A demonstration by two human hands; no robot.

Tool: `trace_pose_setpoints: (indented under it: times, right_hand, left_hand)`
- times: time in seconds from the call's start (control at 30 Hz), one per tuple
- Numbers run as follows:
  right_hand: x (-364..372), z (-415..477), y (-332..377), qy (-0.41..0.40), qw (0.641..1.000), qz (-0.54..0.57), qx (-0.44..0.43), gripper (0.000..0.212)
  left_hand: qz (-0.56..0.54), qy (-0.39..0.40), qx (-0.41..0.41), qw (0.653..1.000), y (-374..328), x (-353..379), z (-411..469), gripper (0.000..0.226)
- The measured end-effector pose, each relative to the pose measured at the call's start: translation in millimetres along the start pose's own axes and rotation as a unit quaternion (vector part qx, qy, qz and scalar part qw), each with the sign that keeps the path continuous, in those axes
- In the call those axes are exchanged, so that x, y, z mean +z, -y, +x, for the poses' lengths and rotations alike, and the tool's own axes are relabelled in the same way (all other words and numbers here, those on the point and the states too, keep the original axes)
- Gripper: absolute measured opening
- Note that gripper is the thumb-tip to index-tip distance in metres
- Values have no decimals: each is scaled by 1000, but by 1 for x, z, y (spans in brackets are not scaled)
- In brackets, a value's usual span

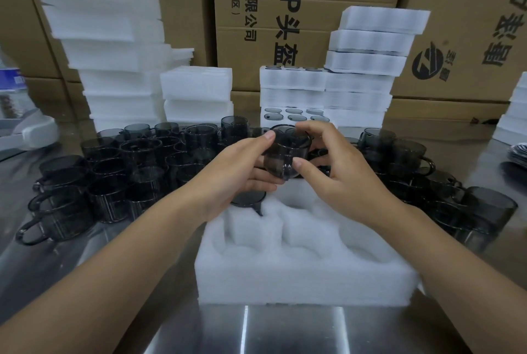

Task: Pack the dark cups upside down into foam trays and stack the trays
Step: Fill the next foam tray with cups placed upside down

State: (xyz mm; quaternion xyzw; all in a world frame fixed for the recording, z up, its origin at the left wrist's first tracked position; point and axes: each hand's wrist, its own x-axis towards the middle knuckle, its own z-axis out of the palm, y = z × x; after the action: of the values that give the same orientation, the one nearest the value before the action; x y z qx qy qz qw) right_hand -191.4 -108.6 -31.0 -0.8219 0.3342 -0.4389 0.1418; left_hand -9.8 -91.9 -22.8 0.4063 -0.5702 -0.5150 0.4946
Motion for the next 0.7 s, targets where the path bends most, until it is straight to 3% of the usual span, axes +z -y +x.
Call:
trace_pose_setpoints:
  times: [0.2, 0.43, 0.53, 0.7]
  right_hand:
    - [0, 0, 0, 19, 999, 40, 28, 50]
    - [-1, -1, 2, 29, 997, 47, 49, 68]
    - [-1, -2, 3, 38, 997, 43, 47, 69]
    - [-1, -3, 6, 44, 997, 47, 45, 69]
  left_hand:
    - [-7, -13, 12, 1000, 3, -1, 0, 33]
    - [21, -8, 25, 999, 5, -3, -2, 51]
    - [60, -14, 35, 997, 7, -4, -2, 67]
    - [96, -26, 50, 994, 6, -4, -3, 71]
